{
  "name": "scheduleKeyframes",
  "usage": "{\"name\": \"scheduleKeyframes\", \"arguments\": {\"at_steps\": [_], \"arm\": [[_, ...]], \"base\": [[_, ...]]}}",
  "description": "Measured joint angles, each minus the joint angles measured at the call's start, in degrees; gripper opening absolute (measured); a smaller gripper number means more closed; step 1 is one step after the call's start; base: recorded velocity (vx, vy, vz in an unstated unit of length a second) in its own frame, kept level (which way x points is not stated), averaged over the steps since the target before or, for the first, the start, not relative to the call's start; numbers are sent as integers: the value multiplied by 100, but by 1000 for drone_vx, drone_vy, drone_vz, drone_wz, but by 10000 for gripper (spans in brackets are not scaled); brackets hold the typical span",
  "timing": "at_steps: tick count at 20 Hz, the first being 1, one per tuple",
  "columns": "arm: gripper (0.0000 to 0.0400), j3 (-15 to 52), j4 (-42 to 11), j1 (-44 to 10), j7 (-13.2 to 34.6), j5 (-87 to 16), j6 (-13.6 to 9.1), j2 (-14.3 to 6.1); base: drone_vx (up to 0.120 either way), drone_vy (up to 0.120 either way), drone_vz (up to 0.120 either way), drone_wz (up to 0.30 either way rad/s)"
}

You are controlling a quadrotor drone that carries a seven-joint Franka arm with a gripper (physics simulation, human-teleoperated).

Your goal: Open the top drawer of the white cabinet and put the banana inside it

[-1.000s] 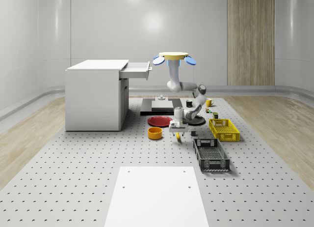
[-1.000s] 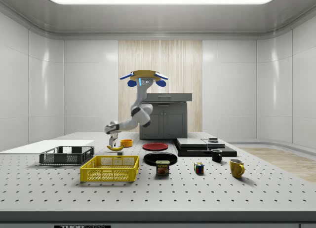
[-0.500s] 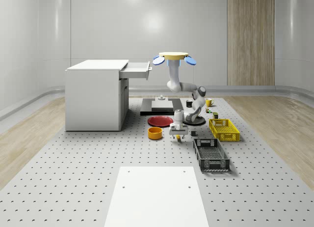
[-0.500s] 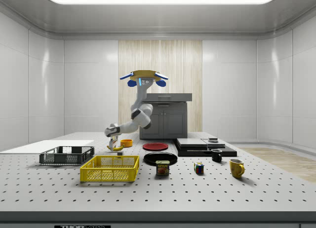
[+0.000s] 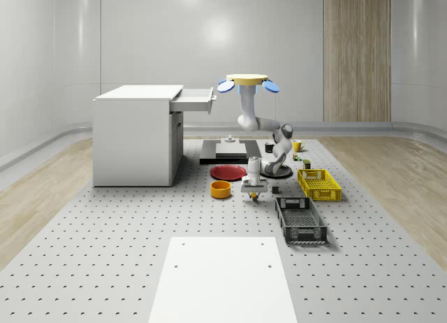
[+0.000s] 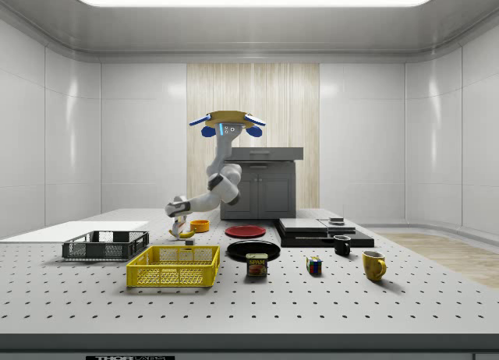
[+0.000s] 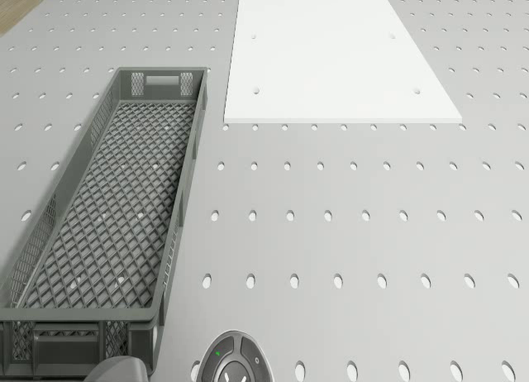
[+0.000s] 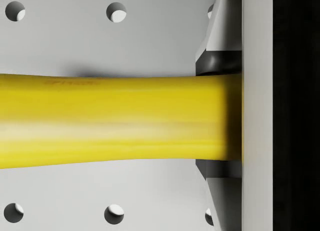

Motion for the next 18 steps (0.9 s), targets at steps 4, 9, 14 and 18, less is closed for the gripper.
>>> {"name": "scheduleKeyframes", "arguments": {"at_steps": [4,9,14,18], "arm": [[190,-153,-183,-102,36,-140,-139,-43],[192,-382,-427,-235,130,-345,-332,-95],[192,-499,-542,-312,189,-440,-445,-96],[192,-535,-579,-350,220,-463,-496,-79]], "base": [[0,0,0,0],[-24,0,120,0],[-120,0,120,0],[-120,0,120,0]]}}
